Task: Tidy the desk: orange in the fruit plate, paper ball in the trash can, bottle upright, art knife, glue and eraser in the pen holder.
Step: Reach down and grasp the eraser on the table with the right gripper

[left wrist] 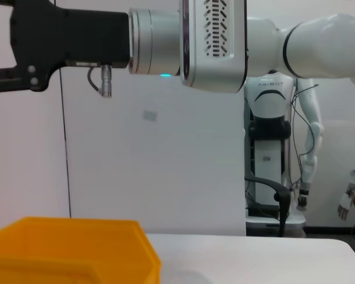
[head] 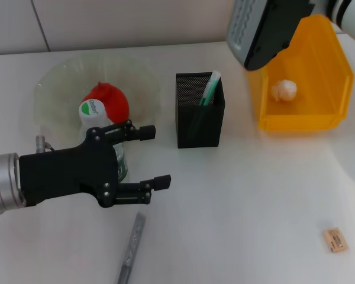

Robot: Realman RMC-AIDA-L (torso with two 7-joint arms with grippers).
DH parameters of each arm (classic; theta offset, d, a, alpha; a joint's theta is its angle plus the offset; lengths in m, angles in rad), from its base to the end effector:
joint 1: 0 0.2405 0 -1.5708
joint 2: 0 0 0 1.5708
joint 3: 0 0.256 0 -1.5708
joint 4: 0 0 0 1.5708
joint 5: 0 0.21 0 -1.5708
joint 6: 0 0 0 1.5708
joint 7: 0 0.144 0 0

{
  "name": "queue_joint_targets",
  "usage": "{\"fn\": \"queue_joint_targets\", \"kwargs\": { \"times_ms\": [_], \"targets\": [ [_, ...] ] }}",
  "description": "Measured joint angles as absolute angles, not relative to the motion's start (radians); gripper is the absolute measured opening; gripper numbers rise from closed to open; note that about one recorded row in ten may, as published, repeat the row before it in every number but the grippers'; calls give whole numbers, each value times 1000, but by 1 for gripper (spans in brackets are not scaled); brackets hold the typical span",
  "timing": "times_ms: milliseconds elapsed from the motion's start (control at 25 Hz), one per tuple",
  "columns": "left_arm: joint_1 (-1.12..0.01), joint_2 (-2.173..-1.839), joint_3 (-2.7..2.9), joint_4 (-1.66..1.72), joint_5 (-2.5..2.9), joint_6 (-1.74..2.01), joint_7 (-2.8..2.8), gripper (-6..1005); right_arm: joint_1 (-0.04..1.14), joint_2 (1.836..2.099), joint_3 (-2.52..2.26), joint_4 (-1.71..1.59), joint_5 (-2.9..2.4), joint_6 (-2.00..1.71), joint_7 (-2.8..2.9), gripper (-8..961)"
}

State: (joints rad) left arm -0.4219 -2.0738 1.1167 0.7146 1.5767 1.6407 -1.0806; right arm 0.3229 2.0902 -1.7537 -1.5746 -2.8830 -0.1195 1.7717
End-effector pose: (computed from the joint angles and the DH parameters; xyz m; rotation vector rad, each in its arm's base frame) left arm -0.2204 0.2964 -0.0190 -2.8252 -0.0548 -0.9625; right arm 0.0812 0.3924 0.0464 -1.6218 -0.8158 -0.1919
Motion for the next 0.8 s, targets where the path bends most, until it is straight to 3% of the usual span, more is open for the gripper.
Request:
{"fn": "queue_joint_targets", "kwargs": {
  "times_ms": [800],
  "targets": [
    [-442,-2074,1111,681,1499,1636,-1030,863,188,2089,-1721,-1462,-2666,179,2468,736]
  ]
}}
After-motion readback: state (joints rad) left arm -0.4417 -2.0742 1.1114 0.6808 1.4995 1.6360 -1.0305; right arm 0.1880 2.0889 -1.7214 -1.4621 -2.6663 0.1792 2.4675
